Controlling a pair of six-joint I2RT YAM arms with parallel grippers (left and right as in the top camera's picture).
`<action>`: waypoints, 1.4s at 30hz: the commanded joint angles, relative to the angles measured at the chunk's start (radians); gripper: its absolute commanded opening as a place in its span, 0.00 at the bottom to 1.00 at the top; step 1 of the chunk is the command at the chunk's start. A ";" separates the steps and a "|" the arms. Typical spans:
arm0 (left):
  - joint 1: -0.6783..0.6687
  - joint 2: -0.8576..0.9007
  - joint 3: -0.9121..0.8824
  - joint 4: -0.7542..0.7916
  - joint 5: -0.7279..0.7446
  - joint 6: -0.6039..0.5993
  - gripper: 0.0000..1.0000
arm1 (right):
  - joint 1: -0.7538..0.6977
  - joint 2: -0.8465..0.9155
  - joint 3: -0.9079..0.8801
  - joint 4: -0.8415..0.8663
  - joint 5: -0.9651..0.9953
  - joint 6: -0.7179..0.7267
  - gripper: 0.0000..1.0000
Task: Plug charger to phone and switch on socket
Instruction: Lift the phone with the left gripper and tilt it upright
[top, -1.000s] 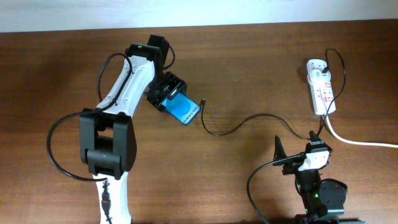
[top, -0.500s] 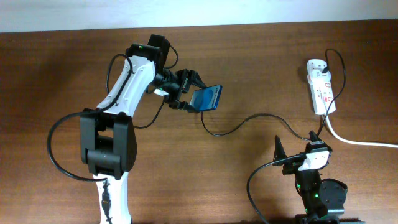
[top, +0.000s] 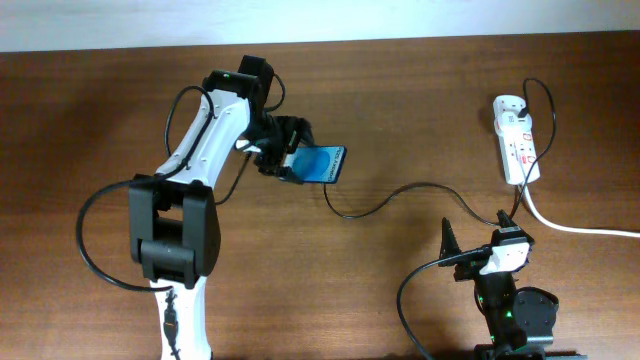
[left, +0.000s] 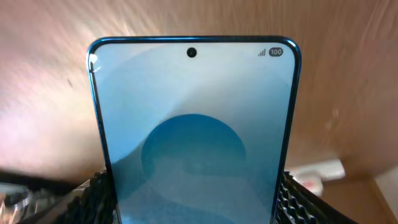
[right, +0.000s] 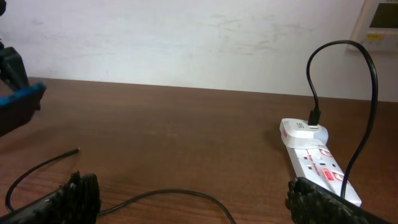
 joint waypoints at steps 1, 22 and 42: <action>-0.018 0.000 0.025 -0.002 -0.209 0.061 0.00 | 0.006 -0.006 -0.006 -0.005 0.002 0.011 0.99; -0.024 -0.002 0.357 -0.177 -0.339 0.797 0.00 | 0.005 0.165 0.208 0.040 -0.241 0.378 0.99; -0.238 0.000 0.380 -0.196 -0.535 -0.146 0.00 | 0.262 1.439 0.793 0.208 -0.429 0.880 0.85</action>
